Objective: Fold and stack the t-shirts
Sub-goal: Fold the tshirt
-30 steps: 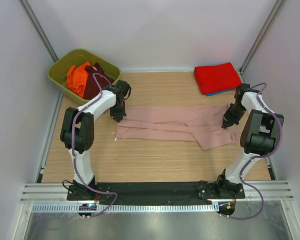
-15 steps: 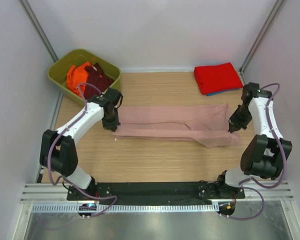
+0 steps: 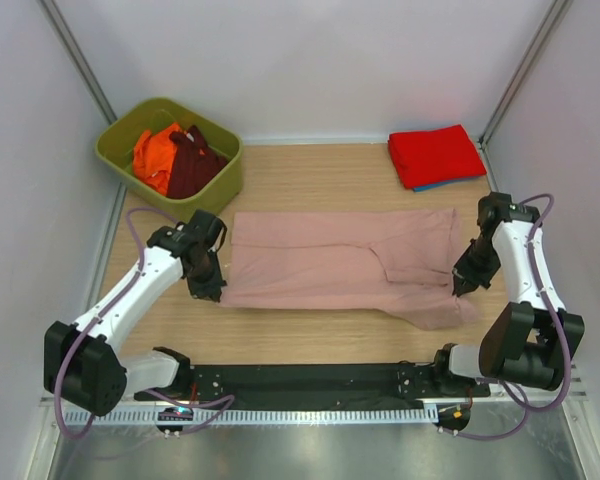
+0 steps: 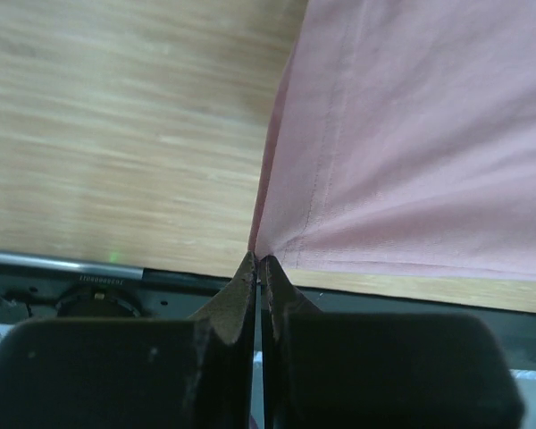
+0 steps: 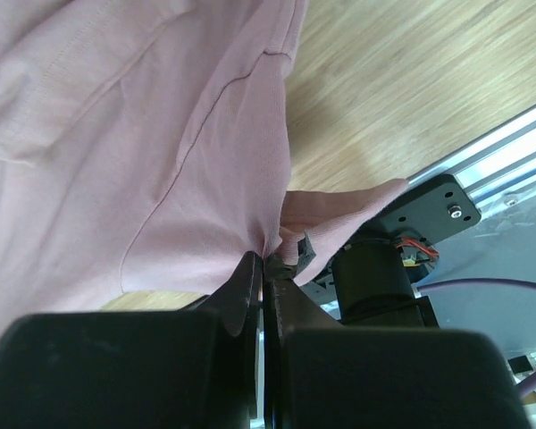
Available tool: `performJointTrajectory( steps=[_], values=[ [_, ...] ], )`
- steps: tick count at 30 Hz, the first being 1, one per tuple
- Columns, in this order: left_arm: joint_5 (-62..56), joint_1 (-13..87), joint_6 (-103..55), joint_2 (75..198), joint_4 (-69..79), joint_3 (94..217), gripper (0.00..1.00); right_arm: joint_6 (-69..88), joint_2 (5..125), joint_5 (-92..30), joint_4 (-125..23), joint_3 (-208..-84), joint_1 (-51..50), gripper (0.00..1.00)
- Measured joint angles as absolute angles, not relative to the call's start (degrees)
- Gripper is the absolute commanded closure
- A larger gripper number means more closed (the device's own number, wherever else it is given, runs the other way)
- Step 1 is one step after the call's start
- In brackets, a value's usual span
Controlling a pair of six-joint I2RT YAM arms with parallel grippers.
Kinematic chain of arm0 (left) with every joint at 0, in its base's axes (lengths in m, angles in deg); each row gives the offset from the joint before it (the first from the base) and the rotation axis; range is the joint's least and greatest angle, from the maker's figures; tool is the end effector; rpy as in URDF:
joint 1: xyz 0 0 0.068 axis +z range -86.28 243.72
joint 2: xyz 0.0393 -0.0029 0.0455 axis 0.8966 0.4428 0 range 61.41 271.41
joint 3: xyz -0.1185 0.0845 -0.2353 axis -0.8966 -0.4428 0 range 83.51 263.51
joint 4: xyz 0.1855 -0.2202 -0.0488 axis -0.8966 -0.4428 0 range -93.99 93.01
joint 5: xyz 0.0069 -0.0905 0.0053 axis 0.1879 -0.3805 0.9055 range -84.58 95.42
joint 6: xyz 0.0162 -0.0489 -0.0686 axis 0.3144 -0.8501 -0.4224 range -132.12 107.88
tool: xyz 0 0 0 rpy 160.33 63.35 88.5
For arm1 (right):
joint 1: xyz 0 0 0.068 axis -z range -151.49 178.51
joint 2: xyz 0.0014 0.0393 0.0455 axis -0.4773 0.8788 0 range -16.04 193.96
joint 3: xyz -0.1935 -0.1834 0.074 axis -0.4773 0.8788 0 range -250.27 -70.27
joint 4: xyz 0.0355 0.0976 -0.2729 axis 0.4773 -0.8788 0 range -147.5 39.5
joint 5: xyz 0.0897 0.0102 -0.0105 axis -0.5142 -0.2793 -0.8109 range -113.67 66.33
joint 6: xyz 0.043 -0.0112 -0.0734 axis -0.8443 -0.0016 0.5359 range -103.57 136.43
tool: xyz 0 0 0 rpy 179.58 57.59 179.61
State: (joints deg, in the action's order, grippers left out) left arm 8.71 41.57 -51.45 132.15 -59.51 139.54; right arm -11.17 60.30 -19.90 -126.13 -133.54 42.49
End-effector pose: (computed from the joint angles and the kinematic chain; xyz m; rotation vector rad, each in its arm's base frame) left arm 0.2316 -0.0895 0.2082 -0.4453 2.8851 -0.0950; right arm 0.2353 -0.0637 0.2202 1.1049 2.9070 -0.0976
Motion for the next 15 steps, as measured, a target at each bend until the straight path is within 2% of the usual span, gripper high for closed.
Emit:
performJointTrajectory(
  steps=[9, 15],
  values=[
    [5.3, 41.6, -54.8, 132.2, -60.8, 134.6, 1.0, -11.2, 59.2, -19.9, -125.9, -131.5, 42.1, 0.99],
    [6.9, 41.6, -53.2, 141.4, -60.6, 140.5, 0.99, -11.2, 63.6, -20.0, -124.5, -135.0, 42.1, 0.99]
  ],
)
